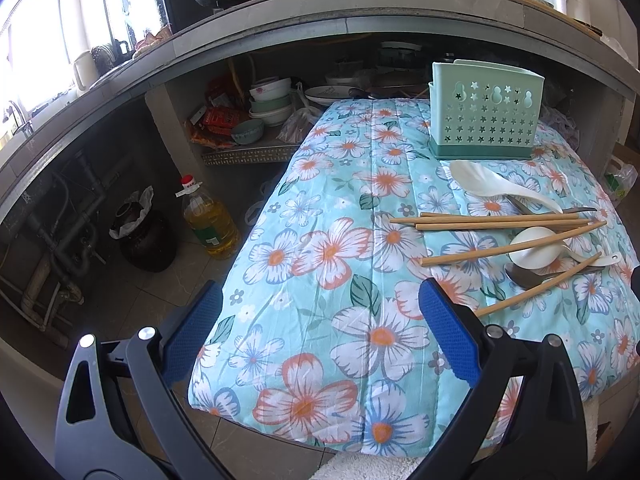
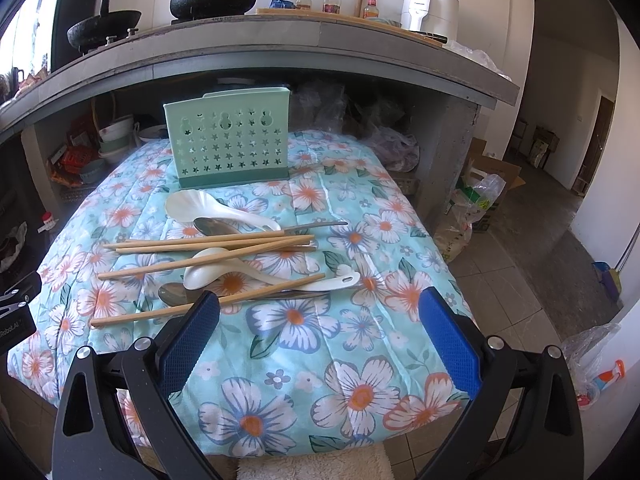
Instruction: Organize utensils
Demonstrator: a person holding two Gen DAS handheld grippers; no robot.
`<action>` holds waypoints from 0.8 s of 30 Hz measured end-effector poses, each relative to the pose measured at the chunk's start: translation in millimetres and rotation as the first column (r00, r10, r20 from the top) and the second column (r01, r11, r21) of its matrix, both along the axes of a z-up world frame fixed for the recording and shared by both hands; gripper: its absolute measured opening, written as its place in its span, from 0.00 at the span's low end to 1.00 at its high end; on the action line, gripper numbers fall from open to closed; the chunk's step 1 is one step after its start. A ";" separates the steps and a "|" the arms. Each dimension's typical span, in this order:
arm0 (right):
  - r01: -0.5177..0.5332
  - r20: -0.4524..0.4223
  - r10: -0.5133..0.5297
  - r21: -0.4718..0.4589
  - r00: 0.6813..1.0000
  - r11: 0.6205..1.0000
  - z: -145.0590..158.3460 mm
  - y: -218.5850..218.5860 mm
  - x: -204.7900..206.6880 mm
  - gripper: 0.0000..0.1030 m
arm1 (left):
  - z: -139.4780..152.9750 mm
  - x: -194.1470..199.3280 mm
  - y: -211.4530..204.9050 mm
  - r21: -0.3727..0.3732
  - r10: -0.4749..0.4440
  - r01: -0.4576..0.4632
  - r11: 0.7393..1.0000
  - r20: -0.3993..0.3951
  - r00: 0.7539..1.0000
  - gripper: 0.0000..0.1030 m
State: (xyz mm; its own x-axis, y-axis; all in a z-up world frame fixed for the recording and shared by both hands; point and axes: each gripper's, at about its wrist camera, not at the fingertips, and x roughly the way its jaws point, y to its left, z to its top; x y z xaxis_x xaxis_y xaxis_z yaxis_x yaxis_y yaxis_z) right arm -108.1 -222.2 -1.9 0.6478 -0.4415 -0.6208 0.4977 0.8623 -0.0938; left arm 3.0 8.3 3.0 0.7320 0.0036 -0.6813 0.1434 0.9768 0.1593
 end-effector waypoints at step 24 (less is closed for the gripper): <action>0.000 0.004 0.000 -0.001 1.000 1.000 1.5 0.3 -1.0 0.94 | 0.0 0.1 0.5 -0.001 0.000 0.000 1.000 -0.001 1.000 0.92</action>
State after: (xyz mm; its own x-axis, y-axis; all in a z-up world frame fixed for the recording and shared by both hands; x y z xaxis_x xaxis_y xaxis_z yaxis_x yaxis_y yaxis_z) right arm -109.1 -221.8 -0.4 0.6501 -0.4422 -0.6180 0.4983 0.8620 -0.0926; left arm 3.1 8.7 3.0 0.7313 0.0027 -0.6820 0.1441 0.9768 0.1583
